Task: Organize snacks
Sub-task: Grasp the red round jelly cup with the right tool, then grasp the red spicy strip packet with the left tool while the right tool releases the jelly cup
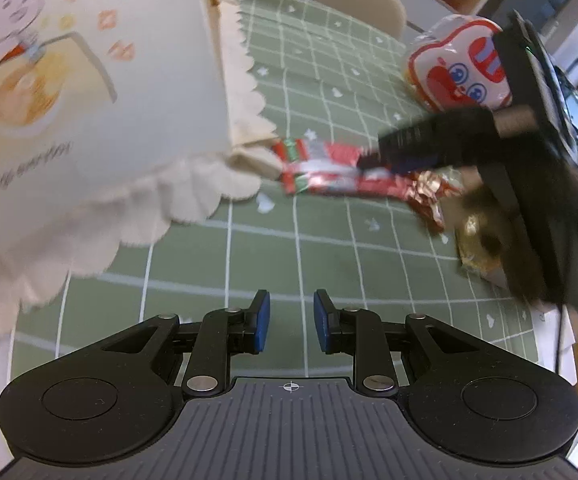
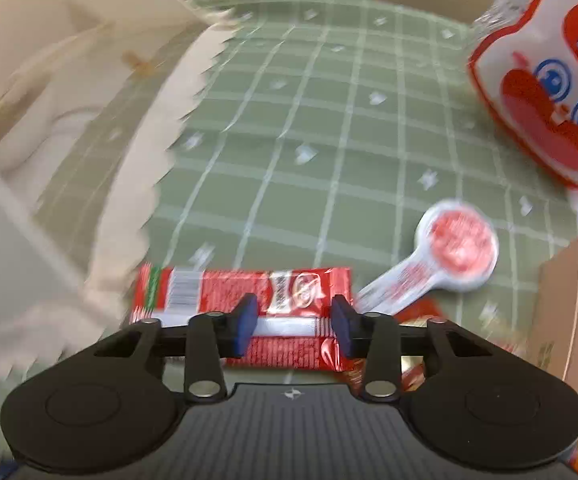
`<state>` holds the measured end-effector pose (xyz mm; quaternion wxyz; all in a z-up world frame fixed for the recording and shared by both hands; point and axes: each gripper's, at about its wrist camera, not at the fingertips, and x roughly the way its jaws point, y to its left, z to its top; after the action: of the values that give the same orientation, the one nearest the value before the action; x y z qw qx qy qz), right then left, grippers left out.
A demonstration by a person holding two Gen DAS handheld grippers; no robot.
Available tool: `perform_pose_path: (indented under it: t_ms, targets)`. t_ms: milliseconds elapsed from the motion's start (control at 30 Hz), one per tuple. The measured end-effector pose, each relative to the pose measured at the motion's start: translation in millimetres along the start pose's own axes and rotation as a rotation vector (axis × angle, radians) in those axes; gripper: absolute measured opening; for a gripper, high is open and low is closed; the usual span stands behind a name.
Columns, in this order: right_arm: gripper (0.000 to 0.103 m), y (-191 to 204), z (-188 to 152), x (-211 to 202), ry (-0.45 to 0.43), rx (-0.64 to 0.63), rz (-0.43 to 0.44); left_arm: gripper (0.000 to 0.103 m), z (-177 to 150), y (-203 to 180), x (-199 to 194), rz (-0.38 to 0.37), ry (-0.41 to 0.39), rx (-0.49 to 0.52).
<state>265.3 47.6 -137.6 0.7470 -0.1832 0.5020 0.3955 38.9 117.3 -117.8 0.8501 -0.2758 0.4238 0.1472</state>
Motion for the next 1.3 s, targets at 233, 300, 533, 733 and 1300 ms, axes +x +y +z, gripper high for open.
perform_pose_path:
  t_ms: [233, 300, 533, 733, 1300]
  targets:
    - [0.036, -12.2, -18.7, -39.5, -0.066, -0.045, -0.013, 0.027, 30.8, -8.0, 11.3, -0.083, -0.044, 0.060]
    - [0.049, -32.4, -9.1, -49.2, -0.114, 0.008, -0.078, 0.027, 45.6, -12.6, 17.9, -0.115, -0.073, 0.092]
    - [0.066, -106.5, 38.2, -24.9, -0.071, 0.260, -0.108, 0.027, 114.4, -36.2, 84.3, -0.143, -0.120, 0.179]
    - [0.070, -116.2, 53.1, 24.7, -0.027, 0.292, -0.135, 0.027, 133.9, -32.0, 121.7, -0.110, -0.054, 0.219]
    - [0.061, -32.4, -106.0, -88.9, -0.134, 0.045, -0.069, 0.027, 55.1, -48.6, 62.8, -0.110, 0.055, 0.355]
